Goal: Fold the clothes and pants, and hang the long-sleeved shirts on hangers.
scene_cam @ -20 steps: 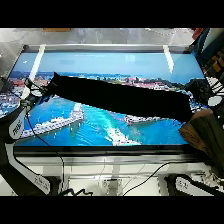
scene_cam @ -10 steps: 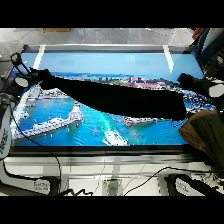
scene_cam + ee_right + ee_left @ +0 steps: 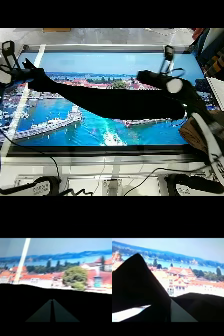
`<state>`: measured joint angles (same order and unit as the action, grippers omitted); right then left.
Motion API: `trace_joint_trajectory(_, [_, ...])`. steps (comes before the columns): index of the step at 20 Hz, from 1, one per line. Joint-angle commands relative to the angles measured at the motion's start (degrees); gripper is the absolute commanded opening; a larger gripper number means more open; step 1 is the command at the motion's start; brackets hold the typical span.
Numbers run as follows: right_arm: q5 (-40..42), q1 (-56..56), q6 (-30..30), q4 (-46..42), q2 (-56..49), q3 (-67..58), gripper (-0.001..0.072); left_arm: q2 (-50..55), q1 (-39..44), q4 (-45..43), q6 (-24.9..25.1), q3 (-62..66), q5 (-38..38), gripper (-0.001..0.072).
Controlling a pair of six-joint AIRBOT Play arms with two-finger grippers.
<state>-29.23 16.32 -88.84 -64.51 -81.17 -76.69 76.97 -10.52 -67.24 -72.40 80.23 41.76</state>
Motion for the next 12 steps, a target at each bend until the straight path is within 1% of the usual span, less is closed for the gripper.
trace_joint_trajectory(1, [-4.79, 7.76, -0.68, 1.38, -10.78, -10.47, 0.0021, -5.4, 0.68, -0.66, 0.02, 0.07, 9.53, 0.0011])
trace_joint_trajectory(3, [-6.73, 11.28, -0.68, 4.59, -17.66, -17.35, 0.0021, -7.56, 1.03, -0.7, 0.04, 0.07, 13.64, 0.001])
trace_joint_trajectory(5, [-7.19, 14.91, -0.74, 7.54, -23.78, -24.0, 0.0021, -9.53, 1.03, -0.66, 0.02, 0.07, 14.23, 0.0011])
trace_joint_trajectory(6, [-7.1, 16.87, -2.03, 8.57, -26.73, -27.08, 0.0021, -10.34, 1.01, -0.68, 0.04, 0.07, 14.23, 0.0011])
trace_joint_trajectory(9, [-7.06, 22.97, -8.79, 9.09, -34.45, -33.9, 0.0021, -11.56, 1.03, -0.68, 0.02, 0.07, 14.49, 0.0011])
trace_joint_trajectory(11, [-6.91, 26.4, -11.32, 10.12, -38.05, -36.92, 0.0021, -11.65, 1.01, -0.68, 0.02, 0.07, 14.51, 0.0011])
trace_joint_trajectory(12, [-6.47, 27.98, -11.47, 10.93, -39.6, -38.42, 0.0021, -11.65, 1.01, -0.66, 0.0, 0.04, 14.6, 0.0011])
